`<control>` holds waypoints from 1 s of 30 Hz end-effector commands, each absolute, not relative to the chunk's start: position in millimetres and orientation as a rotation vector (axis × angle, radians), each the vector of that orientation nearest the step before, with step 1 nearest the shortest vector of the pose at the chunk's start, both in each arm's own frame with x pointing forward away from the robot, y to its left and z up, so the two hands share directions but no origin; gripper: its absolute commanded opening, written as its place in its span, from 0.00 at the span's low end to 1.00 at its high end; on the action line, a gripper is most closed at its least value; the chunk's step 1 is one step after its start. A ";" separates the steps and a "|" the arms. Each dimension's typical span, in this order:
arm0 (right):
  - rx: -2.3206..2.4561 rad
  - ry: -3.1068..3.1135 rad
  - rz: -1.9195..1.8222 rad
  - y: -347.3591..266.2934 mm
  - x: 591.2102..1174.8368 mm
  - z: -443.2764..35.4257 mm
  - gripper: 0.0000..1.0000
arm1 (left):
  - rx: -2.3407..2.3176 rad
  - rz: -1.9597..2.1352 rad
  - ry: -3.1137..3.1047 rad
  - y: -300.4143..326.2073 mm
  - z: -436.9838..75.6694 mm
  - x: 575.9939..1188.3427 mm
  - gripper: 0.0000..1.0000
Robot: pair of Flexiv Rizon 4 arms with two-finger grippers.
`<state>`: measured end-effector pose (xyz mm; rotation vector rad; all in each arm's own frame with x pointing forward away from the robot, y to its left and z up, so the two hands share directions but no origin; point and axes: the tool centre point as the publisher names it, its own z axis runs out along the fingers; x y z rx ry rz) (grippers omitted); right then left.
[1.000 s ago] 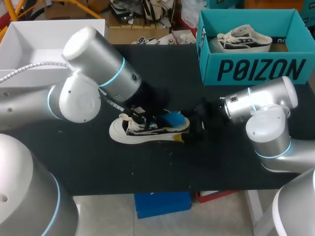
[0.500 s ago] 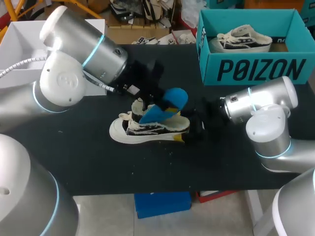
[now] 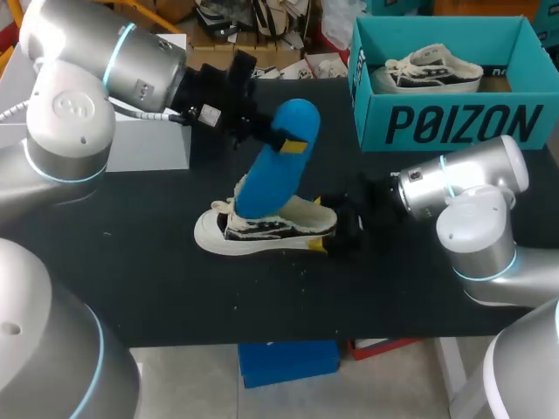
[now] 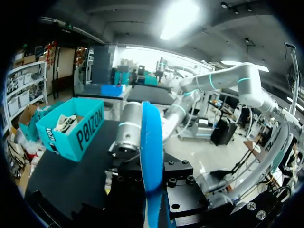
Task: Take the shoe out of the shoebox, open the shoe tongue, remove and reinsert the insole, then place the shoe into the shoebox
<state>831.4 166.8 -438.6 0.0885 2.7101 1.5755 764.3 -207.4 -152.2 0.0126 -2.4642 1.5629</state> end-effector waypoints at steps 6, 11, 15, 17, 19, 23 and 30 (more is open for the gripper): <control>0.090 2.710 1.575 166.7 832.1 -440.3 0.00 | 0.014 1.564 -2.468 -202.8 -151.1 762.1 0.00; 0.090 2.710 1.575 166.7 832.1 -440.3 0.00 | 0.014 1.564 -2.468 -202.8 -151.1 762.1 0.00; 0.090 2.710 1.575 166.7 832.1 -440.3 0.00 | 0.014 1.564 -2.468 -202.8 -151.1 762.1 0.00; 0.090 2.710 1.575 166.7 832.1 -440.3 0.00 | 0.014 1.564 -2.468 -202.8 -151.1 762.1 0.00; 0.090 2.710 1.575 166.7 832.1 -440.3 0.00 | 0.044 1.600 -2.451 -203.6 -147.6 761.7 0.00; 0.090 2.710 1.575 166.7 832.1 -440.3 0.00 | 0.143 1.703 -2.324 -211.9 -129.3 761.7 0.00; 0.090 2.710 1.575 166.7 832.1 -440.3 0.00 | 0.278 1.806 -2.130 -219.8 -109.3 761.5 0.00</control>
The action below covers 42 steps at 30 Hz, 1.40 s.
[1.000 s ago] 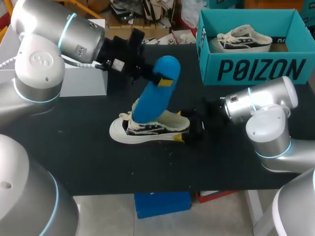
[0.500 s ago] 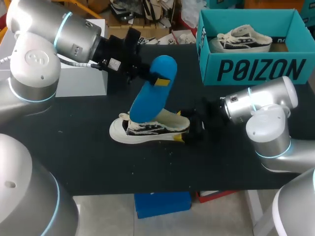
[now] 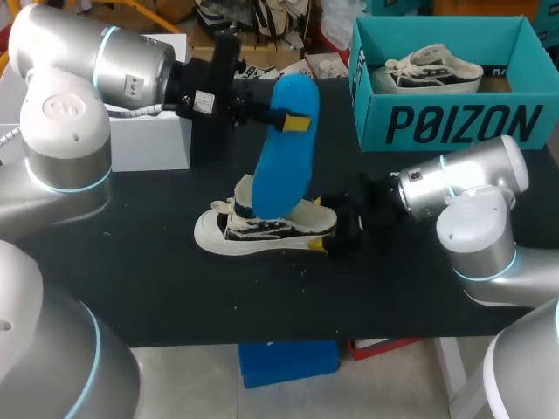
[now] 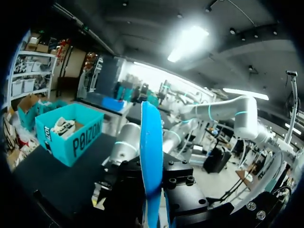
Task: Take the shoe out of the shoebox, open the shoe tongue, remove and reinsert the insole, then place the shoe into the shoebox
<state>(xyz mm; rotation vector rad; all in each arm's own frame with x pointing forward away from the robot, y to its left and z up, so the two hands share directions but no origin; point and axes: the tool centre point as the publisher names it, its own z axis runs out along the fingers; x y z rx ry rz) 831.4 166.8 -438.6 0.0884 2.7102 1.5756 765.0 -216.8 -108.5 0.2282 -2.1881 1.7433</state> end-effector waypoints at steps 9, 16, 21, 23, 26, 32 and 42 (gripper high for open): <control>0.090 2.710 1.575 166.7 832.1 -440.3 0.00 | 0.349 1.913 -1.981 -218.0 -69.3 758.4 0.00; 0.090 2.710 1.575 166.7 832.1 -440.3 0.00 | 0.329 1.918 -1.930 -217.1 -35.7 748.2 0.00; 0.090 2.710 1.575 166.7 832.1 -440.3 0.00 | 0.300 1.912 -1.921 -218.0 -15.2 740.1 0.00; 0.090 2.710 1.575 166.7 832.1 -440.3 0.00 | 0.279 1.913 -1.921 -218.8 -7.5 735.5 0.00; 0.090 2.710 1.575 166.7 832.1 -440.3 0.00 | 0.279 1.915 -1.906 -220.1 1.7 730.1 0.00; 0.090 2.710 1.575 166.7 832.1 -440.3 0.00 | 0.280 1.916 -1.848 -222.1 15.0 719.8 0.00; 0.090 2.710 1.575 166.7 832.1 -440.3 0.00 | 0.265 1.951 -1.828 -222.1 25.1 709.9 0.00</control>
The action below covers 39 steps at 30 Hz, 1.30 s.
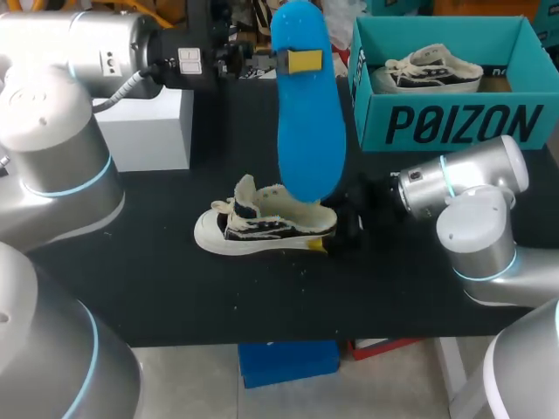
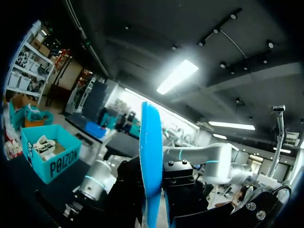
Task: Take the shoe out of the shoebox, open the shoe tongue, remove and reinsert the insole, then place the shoe into the shoebox
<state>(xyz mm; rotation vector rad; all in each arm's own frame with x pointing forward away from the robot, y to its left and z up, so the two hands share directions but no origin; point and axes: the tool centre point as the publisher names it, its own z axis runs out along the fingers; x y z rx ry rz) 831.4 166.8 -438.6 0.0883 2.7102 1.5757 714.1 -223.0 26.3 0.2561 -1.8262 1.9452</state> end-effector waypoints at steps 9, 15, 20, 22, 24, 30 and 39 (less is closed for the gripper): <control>0.090 2.710 1.575 166.7 832.1 -440.3 0.00 | 0.265 1.951 -1.828 -222.1 25.1 709.9 0.00; 0.071 2.802 1.433 159.1 834.7 -421.8 1.00 | 0.265 1.951 -1.828 -222.1 25.1 709.9 0.00; 0.085 2.864 1.271 152.0 835.7 -406.9 1.00 | 0.265 1.951 -1.828 -222.1 25.1 709.9 0.00; 0.085 2.940 1.115 151.5 836.5 -403.6 1.00 | 0.265 1.951 -1.828 -222.1 25.1 709.9 0.00; 0.083 3.028 0.924 154.5 837.2 -401.9 1.00 | 0.265 1.951 -1.828 -222.1 25.1 709.9 0.00; 0.088 3.137 0.454 160.8 839.5 -397.7 1.00 | 0.265 1.951 -1.828 -222.1 25.1 709.9 0.00; 0.127 3.151 0.017 165.9 839.4 -394.0 1.00 | 0.265 1.951 -1.828 -222.1 25.1 709.9 0.00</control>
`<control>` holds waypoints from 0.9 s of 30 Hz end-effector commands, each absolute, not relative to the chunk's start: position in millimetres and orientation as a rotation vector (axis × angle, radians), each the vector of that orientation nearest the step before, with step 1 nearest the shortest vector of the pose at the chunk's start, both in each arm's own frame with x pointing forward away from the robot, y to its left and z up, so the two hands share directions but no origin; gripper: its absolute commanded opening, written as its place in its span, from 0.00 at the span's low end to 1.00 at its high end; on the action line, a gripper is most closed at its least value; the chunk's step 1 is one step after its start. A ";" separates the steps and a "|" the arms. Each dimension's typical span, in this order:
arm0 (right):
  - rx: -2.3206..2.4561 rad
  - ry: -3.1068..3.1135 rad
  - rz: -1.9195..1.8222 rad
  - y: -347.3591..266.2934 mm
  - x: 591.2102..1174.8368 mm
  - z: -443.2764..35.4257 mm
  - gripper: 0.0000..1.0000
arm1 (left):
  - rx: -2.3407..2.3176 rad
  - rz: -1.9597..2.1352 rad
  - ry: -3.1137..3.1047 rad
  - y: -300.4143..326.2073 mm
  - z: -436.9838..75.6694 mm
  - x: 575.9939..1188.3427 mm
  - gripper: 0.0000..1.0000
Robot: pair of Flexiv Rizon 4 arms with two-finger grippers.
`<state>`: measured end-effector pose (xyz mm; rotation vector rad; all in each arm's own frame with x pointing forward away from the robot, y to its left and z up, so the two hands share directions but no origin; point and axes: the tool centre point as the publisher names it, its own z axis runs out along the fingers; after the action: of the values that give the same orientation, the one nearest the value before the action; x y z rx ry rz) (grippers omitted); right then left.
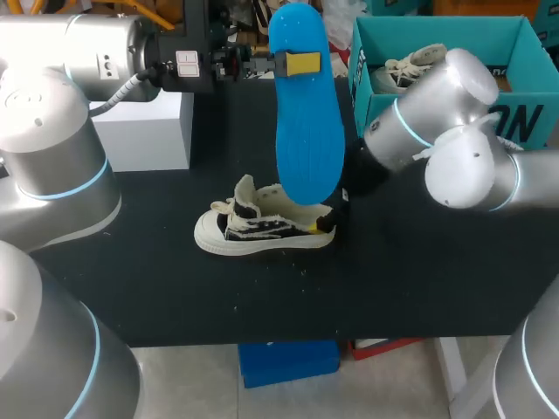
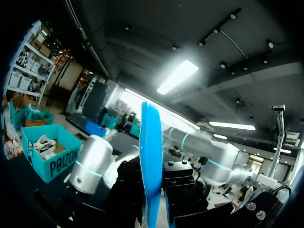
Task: Take the shoe out of the shoebox, open the shoe tongue, remove and reinsert the insole, then place the shoe into the shoebox
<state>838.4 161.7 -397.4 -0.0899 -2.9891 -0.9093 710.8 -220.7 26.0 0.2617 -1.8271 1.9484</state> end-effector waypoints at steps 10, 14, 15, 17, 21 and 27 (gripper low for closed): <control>-0.152 -3.137 0.216 165.2 837.5 -391.8 1.00 | 0.265 1.951 -1.828 -222.1 25.1 709.9 0.00; -0.134 -3.136 0.270 165.5 836.5 -391.6 1.00 | 0.265 1.951 -1.828 -222.1 25.1 709.9 0.00; -0.120 -3.139 0.276 165.9 836.3 -391.8 1.00 | 0.265 1.951 -1.828 -222.1 25.1 709.9 0.00; -0.104 -3.135 0.296 166.8 836.4 -392.1 1.00 | 0.265 1.951 -1.828 -222.1 25.1 709.9 0.00; -0.089 -3.133 0.304 167.8 836.6 -392.6 1.00 | 0.265 1.951 -1.828 -222.1 25.1 709.9 0.00; -0.068 -3.135 0.197 168.2 836.7 -394.9 1.00 | 0.265 1.951 -1.828 -222.1 25.1 709.9 0.00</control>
<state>835.2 164.0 -393.4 -0.0689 -3.1481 -0.0248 710.8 -220.6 26.0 0.2614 -1.8265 1.9486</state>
